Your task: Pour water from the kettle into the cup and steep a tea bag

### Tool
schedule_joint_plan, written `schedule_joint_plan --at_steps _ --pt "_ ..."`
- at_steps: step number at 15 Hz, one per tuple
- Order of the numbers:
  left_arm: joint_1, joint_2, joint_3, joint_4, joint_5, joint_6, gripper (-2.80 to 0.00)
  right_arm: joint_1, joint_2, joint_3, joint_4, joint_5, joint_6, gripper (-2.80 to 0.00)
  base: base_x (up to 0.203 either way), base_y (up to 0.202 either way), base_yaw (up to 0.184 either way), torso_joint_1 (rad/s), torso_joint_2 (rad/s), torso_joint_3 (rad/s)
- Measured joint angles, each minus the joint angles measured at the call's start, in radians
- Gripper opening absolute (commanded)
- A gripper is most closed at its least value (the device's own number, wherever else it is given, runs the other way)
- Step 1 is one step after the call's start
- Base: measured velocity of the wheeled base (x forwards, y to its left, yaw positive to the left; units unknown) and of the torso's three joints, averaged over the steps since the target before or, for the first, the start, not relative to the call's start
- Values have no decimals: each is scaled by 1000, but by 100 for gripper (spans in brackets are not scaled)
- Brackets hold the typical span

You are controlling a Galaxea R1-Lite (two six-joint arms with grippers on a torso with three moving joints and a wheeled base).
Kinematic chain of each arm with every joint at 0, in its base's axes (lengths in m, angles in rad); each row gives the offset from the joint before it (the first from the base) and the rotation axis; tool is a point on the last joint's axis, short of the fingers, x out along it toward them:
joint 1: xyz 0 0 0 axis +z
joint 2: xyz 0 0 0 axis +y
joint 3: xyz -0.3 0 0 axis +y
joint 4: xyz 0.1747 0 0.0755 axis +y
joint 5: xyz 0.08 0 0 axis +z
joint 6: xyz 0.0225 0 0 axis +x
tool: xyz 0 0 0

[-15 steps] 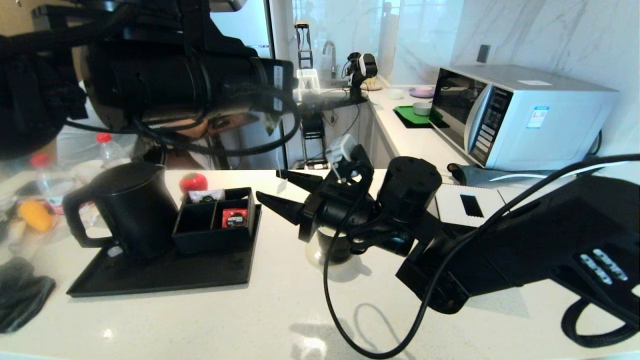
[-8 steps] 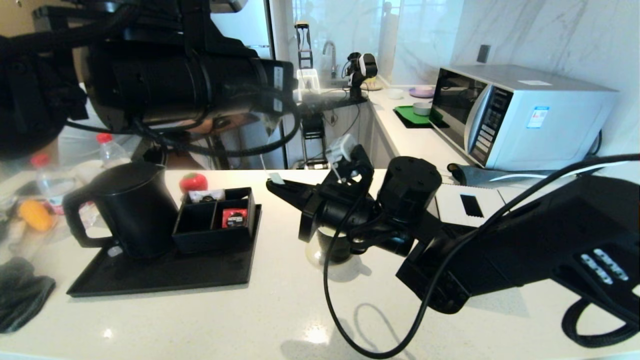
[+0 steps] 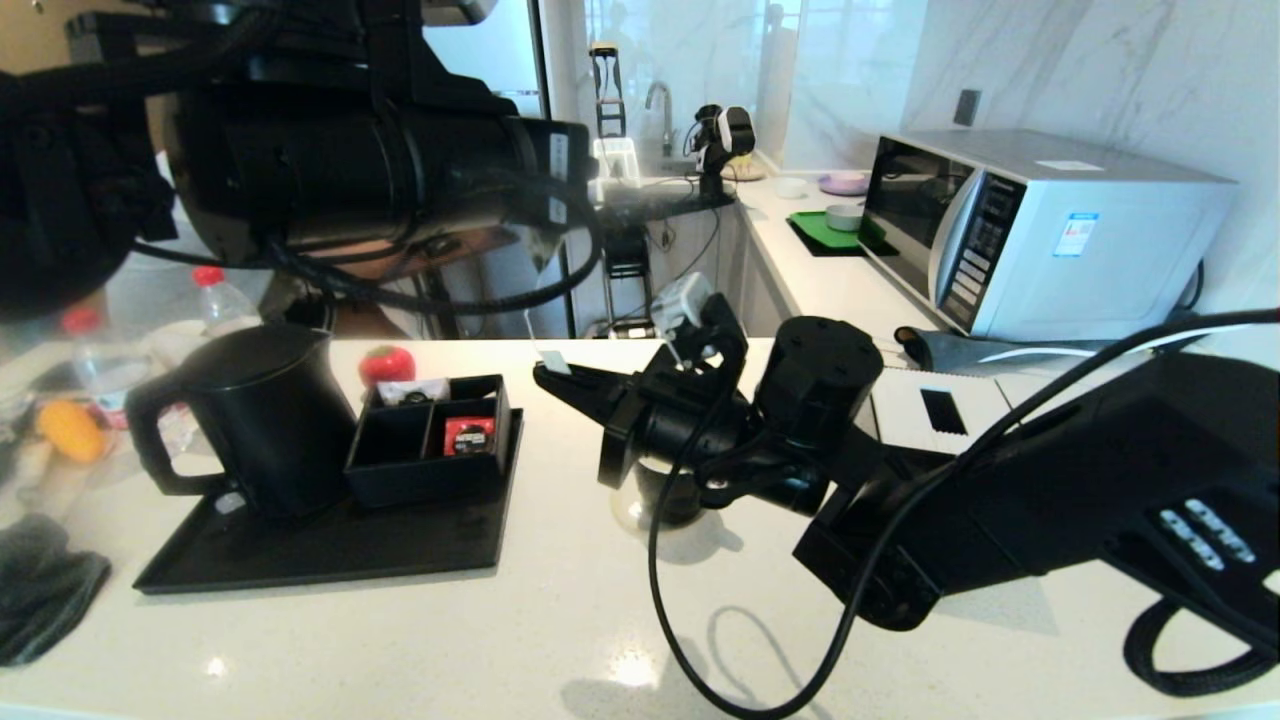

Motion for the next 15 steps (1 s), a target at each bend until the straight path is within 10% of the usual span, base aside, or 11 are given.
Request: schedule_joint_plan --at_steps 13,14,15 --pt "0 0 1 1 1 0 -280 -12 0 -1 7 0 2 -280 0 0 0 0 0 0" --pt "0 0 1 2 1 -1 -280 -13 0 0 7 0 2 0 0 0 0 0 0 0" --pt "0 0 1 2 1 -1 -280 -13 -1 1 8 0 2 0 0 0 0 0 0 0"
